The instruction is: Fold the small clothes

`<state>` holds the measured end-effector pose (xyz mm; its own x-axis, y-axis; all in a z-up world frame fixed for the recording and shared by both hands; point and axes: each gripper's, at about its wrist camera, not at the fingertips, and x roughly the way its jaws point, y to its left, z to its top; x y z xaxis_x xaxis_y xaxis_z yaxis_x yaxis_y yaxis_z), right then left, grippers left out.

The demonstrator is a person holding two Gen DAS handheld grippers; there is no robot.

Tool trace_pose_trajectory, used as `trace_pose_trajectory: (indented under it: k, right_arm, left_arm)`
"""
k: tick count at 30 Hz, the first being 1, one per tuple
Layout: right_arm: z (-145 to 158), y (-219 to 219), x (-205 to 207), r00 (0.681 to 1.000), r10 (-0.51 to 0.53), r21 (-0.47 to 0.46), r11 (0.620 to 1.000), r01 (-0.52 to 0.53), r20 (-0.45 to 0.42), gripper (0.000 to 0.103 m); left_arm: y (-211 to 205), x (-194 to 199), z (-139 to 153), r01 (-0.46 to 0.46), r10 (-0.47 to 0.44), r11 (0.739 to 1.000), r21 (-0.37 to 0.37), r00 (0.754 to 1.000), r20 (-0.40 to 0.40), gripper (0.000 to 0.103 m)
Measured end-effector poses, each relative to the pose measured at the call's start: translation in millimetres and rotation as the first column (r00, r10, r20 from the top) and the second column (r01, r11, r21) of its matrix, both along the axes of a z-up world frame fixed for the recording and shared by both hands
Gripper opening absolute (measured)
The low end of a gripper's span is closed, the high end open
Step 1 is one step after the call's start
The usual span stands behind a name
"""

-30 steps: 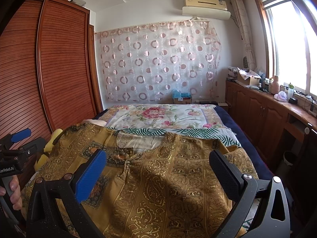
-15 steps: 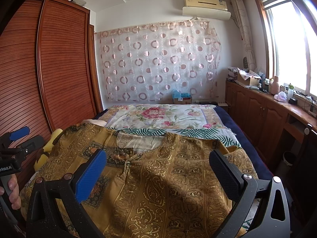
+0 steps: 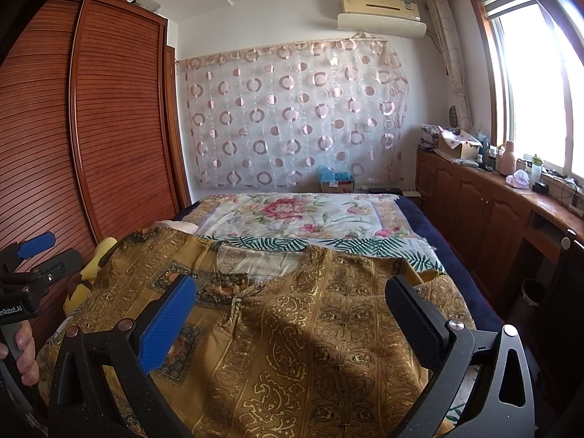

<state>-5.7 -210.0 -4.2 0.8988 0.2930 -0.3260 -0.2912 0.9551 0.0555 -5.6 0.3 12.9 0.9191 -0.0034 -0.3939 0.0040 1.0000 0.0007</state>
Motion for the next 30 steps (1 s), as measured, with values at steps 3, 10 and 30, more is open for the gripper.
trace_pose_trajectory:
  k: [3,10,30]
  right_arm:
    - [0.5,0.3,0.4,1.000,0.001,0.000,1.000,-0.001,0.001,0.103]
    - [-0.1,0.4,0.9,1.000,0.002,0.000,1.000,-0.002,0.000,0.103]
    - [-10.9,15.1,17.1,0.998,0.052,-0.028,0.998,-0.053,-0.033,0.103]
  left_arm:
    - [0.0,-0.1,-0.1,0.000,0.000,1.000,0.002,1.000,0.000,0.103]
    - [-0.3,-0.3,0.1,0.001,-0.001,1.000,0.002,1.000,0.001,0.103]
    - [31.9,11.3,-20.9,-0.023,0.023,1.000,0.011,0.996,-0.085,0.103]
